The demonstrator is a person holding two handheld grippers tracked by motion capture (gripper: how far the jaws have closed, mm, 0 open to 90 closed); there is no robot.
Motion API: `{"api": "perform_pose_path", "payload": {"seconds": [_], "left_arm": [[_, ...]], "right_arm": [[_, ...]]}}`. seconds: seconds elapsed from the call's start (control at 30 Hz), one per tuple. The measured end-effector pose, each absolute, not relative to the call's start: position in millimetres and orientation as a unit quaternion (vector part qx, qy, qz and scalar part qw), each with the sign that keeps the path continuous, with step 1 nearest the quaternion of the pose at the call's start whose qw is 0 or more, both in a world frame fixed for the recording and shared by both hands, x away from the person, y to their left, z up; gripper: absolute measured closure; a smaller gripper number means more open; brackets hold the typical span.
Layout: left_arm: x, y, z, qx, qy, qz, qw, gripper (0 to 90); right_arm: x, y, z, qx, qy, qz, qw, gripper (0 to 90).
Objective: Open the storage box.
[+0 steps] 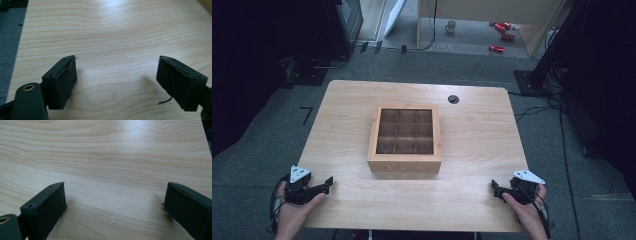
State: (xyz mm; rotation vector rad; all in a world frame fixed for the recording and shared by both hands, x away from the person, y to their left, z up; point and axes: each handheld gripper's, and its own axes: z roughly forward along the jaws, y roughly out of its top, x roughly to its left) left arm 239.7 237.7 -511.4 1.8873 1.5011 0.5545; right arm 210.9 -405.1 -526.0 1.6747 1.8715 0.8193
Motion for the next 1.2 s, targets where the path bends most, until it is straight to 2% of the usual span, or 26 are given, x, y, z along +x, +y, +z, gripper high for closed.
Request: {"api": "perform_pose_path", "payload": {"seconds": [0.47, 0.97, 1.07, 1.2], "left_arm": [[237, 188, -493, 0.734, 0.523, 0.194, 0.387, 17.1], [240, 134, -491, 0.769, 0.465, 0.176, 0.402, 17.2], [243, 124, -491, 0.775, 0.453, 0.172, 0.406, 17.2], [246, 114, -491, 0.781, 0.442, 0.168, 0.408, 17.2]], "right_arm": [[213, -404, -526, 0.614, 0.688, 0.299, 0.246, 2.0], [217, -399, -526, 0.624, 0.679, 0.294, 0.251, 1.4], [218, -395, -526, 0.631, 0.672, 0.292, 0.255, 2.9], [221, -389, -523, 0.638, 0.667, 0.29, 0.254, 10.1]]}}
